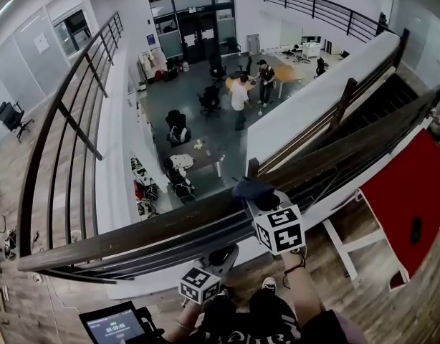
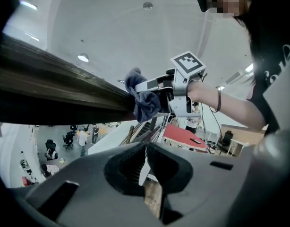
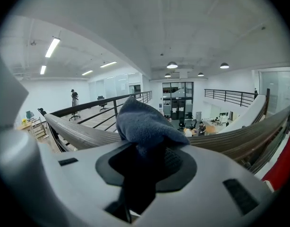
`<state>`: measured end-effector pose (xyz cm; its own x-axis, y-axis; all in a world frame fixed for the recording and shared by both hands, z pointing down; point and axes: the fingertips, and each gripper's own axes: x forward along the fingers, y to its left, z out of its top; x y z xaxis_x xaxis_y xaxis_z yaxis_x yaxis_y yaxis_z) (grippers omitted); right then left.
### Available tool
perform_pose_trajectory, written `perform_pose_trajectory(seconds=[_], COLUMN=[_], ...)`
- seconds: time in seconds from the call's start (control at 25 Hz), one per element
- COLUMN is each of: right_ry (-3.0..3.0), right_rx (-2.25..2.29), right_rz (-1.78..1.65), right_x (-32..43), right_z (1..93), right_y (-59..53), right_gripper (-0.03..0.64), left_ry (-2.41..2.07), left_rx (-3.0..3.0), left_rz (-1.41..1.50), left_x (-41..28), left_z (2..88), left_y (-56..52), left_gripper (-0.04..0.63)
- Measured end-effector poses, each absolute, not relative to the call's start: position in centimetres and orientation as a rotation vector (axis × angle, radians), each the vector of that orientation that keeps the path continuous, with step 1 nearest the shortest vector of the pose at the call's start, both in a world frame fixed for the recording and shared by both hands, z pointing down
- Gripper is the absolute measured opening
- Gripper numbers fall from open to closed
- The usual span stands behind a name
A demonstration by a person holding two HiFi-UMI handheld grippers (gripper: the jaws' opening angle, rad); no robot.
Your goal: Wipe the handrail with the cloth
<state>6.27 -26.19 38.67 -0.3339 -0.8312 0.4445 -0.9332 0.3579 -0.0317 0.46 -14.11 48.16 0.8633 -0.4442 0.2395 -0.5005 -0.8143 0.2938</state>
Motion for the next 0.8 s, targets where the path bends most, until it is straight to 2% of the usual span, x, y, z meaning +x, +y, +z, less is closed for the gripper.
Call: perform_pose_trajectory(seconds=[0.24, 0.44, 0.8], right_ry=[-2.248, -2.239, -2.198], right_rx=[1.614, 1.687, 1.833], right_rz=[0.46, 0.51, 0.593], right_x=[17.1, 29.1, 41.1], right_z=[38.8, 40.4, 39.9], right_y=[-28.0, -29.7, -32.6], right_gripper=[0.103, 0.103, 0.103], left_ry=[-0.692, -0.723, -0.771], left_rx=[2.681, 2.67, 2.681], left_rz=[0.223, 0.229, 0.236], left_x=[7.6, 15.1, 18.2], left_z=[48.2, 50.0, 49.4], left_y=[-14.5, -15.5, -17.3], left_gripper=[0.002, 0.002, 0.002])
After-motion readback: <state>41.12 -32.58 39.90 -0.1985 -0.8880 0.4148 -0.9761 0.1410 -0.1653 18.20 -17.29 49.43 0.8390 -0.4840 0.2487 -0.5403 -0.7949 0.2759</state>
